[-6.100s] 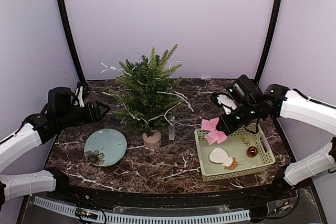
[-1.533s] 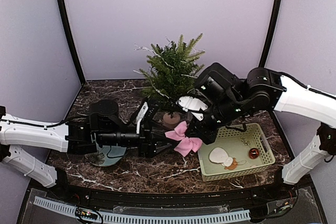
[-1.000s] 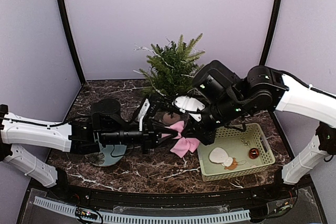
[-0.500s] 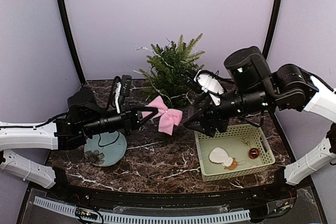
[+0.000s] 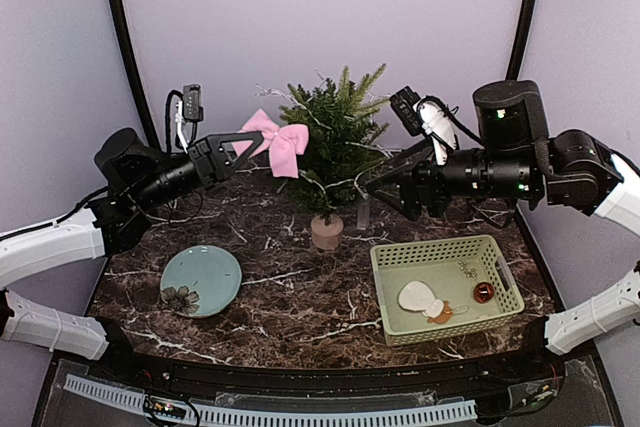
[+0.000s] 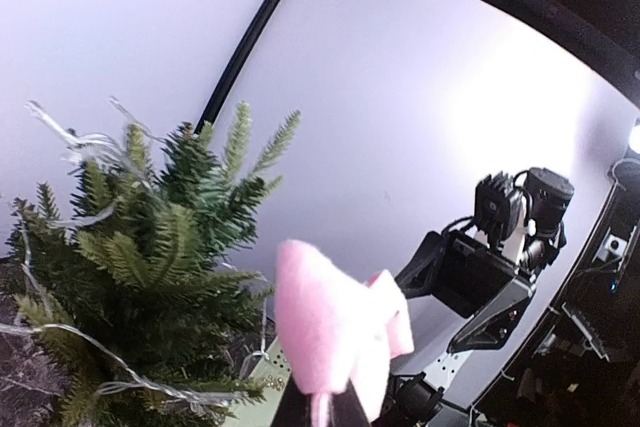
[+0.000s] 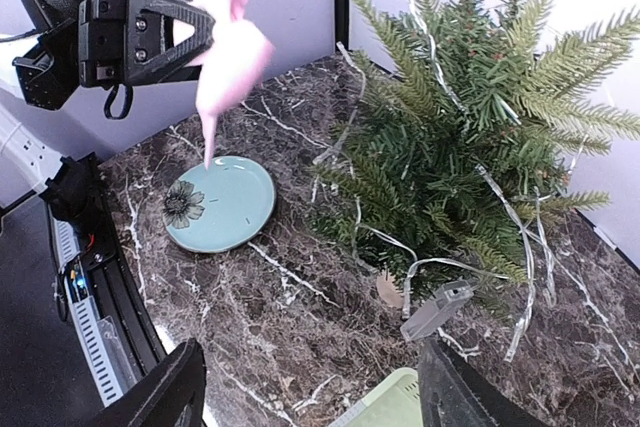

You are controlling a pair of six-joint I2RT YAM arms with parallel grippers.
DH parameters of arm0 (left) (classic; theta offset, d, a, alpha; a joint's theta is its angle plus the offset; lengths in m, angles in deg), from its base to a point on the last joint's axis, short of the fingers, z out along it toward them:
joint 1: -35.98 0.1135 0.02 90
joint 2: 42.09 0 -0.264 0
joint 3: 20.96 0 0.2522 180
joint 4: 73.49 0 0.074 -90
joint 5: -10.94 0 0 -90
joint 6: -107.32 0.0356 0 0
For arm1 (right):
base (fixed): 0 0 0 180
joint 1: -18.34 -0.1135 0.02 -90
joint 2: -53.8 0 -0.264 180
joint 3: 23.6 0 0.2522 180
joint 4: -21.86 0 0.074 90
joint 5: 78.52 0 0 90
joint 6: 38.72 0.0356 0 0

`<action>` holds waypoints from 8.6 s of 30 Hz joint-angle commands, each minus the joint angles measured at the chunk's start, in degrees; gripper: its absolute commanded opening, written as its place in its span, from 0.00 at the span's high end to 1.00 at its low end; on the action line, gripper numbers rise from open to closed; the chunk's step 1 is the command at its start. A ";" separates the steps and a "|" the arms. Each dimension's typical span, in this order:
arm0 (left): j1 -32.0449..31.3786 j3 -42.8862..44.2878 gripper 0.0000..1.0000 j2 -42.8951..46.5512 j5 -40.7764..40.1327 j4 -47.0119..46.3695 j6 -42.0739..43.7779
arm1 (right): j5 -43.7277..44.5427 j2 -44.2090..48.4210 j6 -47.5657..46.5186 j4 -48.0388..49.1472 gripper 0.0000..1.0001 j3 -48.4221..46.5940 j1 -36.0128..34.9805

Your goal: Decorate the small christmas tree

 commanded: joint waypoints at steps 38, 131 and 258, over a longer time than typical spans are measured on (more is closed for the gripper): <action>12.65 19.55 1.00 -20.19 5.62 17.60 6.94 | -5.78 2.04 3.41 8.04 0.26 5.08 11.45; 7.70 25.93 0.66 -23.80 -1.06 24.19 19.46 | -6.46 2.21 3.79 7.89 0.26 6.40 11.46; -0.67 1.60 0.37 -49.98 -14.12 -14.99 -18.47 | -35.21 -36.12 27.33 40.01 0.64 15.36 40.30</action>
